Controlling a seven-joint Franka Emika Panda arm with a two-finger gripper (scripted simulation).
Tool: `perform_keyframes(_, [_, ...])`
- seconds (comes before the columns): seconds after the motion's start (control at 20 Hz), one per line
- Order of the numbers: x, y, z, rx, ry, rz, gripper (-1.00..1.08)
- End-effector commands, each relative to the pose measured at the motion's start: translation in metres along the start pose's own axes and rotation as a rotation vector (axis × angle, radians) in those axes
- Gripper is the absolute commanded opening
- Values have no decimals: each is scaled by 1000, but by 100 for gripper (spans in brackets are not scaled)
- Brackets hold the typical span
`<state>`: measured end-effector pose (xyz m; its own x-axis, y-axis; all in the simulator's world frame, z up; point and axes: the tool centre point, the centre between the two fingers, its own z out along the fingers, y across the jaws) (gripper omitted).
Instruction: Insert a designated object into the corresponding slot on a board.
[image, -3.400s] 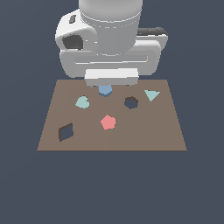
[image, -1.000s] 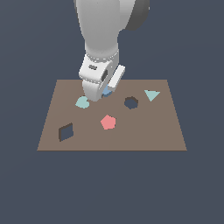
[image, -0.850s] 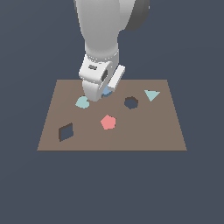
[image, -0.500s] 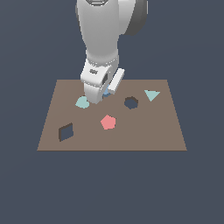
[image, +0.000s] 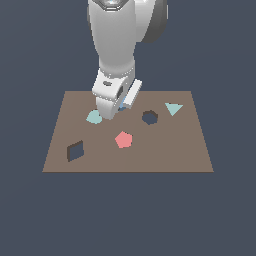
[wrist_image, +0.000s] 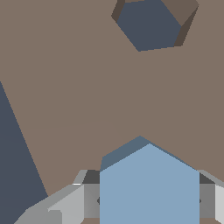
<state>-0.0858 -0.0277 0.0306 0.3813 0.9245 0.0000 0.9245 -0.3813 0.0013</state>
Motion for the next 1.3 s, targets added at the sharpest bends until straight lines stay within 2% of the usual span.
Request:
perform_keyframes(0.0, [0, -1, 1, 1, 0, 0, -100])
perform_keyframes(0.7, [1, 2, -3, 1, 0, -30, -100])
perform_keyframes(1.25, [12, 14, -4, 1, 0, -240, -100])
